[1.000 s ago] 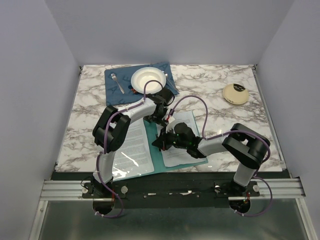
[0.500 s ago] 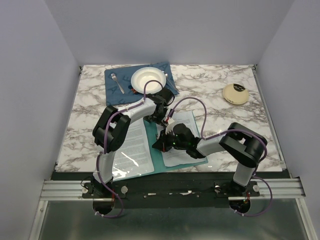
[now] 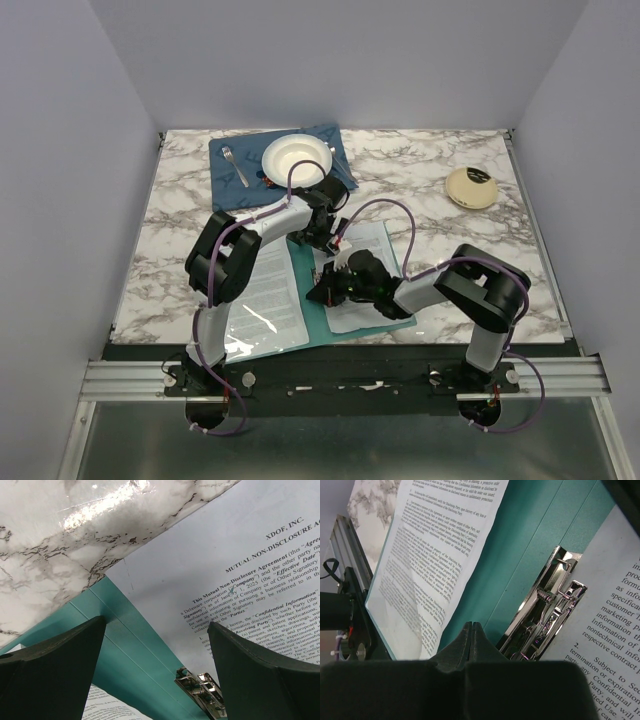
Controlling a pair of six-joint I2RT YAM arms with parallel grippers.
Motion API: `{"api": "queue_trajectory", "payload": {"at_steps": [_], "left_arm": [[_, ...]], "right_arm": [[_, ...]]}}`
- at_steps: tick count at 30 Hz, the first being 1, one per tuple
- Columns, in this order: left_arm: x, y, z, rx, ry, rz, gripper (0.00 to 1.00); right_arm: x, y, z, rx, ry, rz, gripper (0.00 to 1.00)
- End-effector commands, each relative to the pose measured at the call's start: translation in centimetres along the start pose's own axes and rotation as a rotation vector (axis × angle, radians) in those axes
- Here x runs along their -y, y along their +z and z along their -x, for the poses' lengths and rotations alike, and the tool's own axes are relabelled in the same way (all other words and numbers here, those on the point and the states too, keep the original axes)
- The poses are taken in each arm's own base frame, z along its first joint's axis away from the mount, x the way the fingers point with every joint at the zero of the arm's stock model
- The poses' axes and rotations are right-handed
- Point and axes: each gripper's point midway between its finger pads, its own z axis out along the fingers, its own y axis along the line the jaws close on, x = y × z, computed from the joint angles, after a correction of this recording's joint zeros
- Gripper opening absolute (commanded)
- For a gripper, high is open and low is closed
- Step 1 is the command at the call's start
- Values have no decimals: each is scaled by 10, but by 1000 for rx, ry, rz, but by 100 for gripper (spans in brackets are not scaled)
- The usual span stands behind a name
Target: Put the files into the folder
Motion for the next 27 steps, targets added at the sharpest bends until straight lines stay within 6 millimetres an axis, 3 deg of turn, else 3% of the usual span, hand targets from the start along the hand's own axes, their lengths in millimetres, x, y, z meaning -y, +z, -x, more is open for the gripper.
{"api": "queue_trajectory", "payload": {"at_steps": [1, 27], "left_arm": [[-31, 31, -42, -141, 39, 155, 99], [-28, 29, -39, -141, 41, 139, 98]], "right_arm": [[47, -16, -65, -193, 63, -163, 1], [82, -15, -90, -287, 230, -259, 1]]}}
